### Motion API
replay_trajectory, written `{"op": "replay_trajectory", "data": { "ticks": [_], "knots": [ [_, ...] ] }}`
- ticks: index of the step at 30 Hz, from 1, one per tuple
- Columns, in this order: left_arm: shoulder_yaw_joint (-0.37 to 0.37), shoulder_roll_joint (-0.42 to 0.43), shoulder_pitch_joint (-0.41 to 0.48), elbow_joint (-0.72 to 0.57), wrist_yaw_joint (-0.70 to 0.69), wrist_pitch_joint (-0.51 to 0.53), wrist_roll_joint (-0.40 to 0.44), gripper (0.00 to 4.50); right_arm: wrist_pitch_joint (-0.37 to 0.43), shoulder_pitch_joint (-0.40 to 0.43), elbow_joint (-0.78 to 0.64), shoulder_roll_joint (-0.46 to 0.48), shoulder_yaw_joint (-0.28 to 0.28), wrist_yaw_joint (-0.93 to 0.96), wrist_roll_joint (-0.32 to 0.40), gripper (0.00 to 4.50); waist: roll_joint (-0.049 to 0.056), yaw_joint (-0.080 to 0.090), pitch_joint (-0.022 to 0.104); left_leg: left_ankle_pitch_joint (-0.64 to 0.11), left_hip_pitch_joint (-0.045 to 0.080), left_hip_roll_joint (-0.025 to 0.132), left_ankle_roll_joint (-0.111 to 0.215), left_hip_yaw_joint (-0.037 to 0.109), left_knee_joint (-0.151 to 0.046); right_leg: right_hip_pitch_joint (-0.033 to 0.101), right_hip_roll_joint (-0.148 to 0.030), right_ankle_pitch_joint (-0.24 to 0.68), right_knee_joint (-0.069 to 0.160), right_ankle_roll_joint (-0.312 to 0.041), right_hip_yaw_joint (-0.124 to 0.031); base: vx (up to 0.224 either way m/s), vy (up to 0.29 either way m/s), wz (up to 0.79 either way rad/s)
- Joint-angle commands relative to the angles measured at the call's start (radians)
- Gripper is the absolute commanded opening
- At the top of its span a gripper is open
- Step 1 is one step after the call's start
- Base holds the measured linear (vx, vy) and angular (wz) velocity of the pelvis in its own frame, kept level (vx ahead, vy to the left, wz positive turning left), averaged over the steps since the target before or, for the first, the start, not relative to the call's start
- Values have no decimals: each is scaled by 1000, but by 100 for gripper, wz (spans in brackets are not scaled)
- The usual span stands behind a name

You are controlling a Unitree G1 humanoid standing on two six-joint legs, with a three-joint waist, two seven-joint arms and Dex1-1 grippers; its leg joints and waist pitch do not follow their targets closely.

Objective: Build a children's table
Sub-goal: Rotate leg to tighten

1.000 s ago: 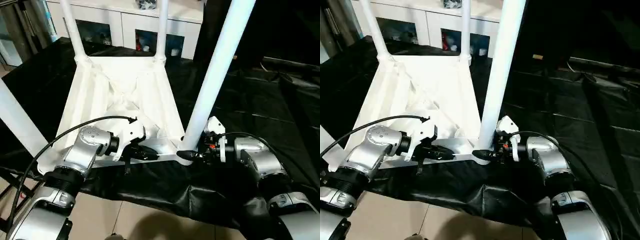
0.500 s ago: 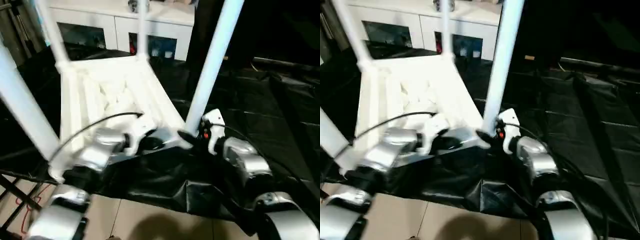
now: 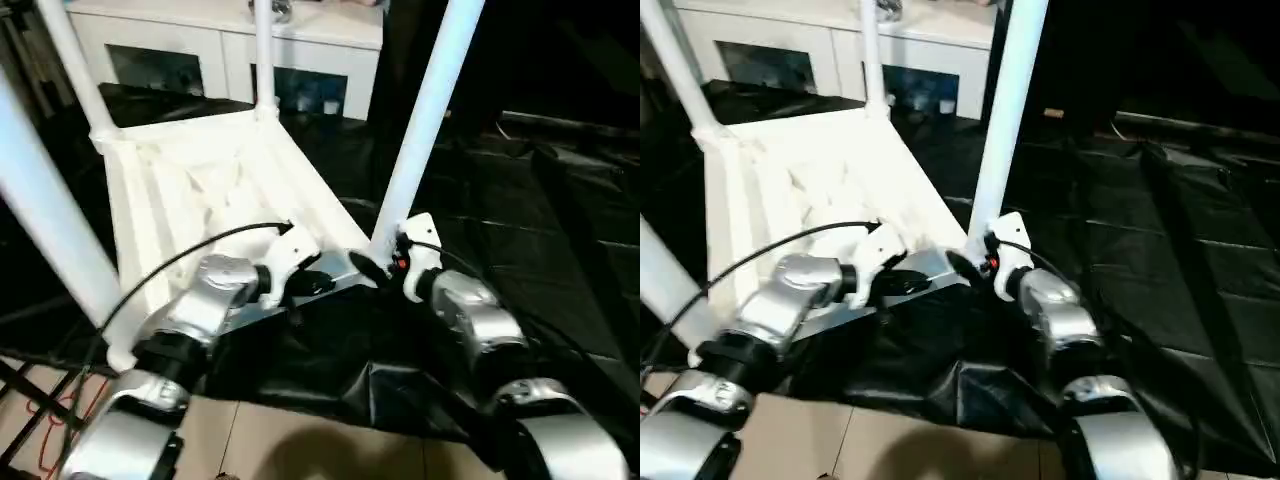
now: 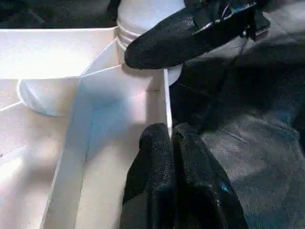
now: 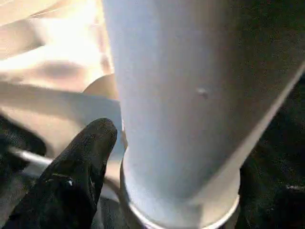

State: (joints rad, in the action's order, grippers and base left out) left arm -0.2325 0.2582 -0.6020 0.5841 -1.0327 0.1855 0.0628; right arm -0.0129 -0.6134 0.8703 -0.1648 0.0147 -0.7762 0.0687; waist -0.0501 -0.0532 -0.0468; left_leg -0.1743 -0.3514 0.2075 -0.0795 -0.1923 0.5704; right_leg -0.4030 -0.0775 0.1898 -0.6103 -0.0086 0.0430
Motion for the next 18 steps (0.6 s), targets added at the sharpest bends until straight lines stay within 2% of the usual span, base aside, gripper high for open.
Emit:
{"op": "replay_trajectory", "data": {
  "ticks": [1, 2, 4, 6, 8, 10, 13, 14, 15, 18],
  "knots": [
    [-56, -13, 11, -31, -93, -44, -33, 0, -2, 24, -26, 15, 82, -162, 3, 371, 4, -4, 58, -246, -4, 23, 45, 10, -63, 45, -55, 177, 74, -210, -37, 0, 0, 0],
    [-56, -4, 12, -32, -110, -42, -37, 0, 5, 27, -35, 3, 84, -194, 10, 371, 5, -4, 60, -228, -2, 24, 52, 8, -61, 45, -53, 137, 71, -222, -38, 59, -2, 2],
    [-59, 27, 15, -30, -159, -67, -41, 0, 21, 36, -57, -33, 94, -277, 20, 371, 7, -9, 65, -151, 0, 22, 83, 4, -54, 50, -49, -5, 55, -268, -35, 59, -4, 2],
    [-58, 37, 15, -26, -175, -78, -42, 0, 26, 37, -60, -45, 96, -303, 22, 371, 9, -16, 63, -134, 1, 26, 102, -1, -51, 50, -48, -43, 51, -287, -33, 0, 0, 0],
    [-56, 52, 10, -10, -190, -97, -38, 0, 32, 41, -67, -64, 102, -348, 26, 371, 9, -20, 61, -148, 1, 29, 95, -2, -53, 50, -51, -14, 52, -289, -32, 0, 0, 0],
    [-54, 66, 4, 5, -202, -106, -37, 0, 40, 48, -82, -80, 111, -394, 30, 339, 8, -27, 58, -185, 4, 30, 76, -1, -55, 48, -52, 59, 58, -274, -32, 0, 0, 0],
    [-50, 89, -5, 23, -235, -118, -43, 0, 60, 64, -114, -106, 130, -475, 35, 320, 8, -38, 54, -226, 9, 31, 51, -1, -59, 44, -55, 146, 67, -250, -35, 0, 0, 0],
    [-50, 93, -6, 25, -243, -120, -44, 0, 66, 67, -122, -110, 135, -488, 36, 320, 8, -39, 54, -231, 10, 32, 47, -1, -60, 43, -54, 154, 68, -247, -35, 0, 0, 0],
    [-50, 97, -7, 27, -254, -123, -45, 0, 73, 69, -128, -114, 138, -502, 38, 297, 7, -39, 54, -233, 8, 31, 40, 0, -61, 45, -55, 164, 67, -241, -35, 0, 0, 0],
    [-50, 106, -8, 32, -272, -128, -46, 0, 83, 74, -141, -119, 146, -522, 38, 291, 8, -38, 56, -223, 7, 31, 32, 2, -62, 46, -55, 154, 65, -237, -35, 0, 0, 0]
  ]
}}
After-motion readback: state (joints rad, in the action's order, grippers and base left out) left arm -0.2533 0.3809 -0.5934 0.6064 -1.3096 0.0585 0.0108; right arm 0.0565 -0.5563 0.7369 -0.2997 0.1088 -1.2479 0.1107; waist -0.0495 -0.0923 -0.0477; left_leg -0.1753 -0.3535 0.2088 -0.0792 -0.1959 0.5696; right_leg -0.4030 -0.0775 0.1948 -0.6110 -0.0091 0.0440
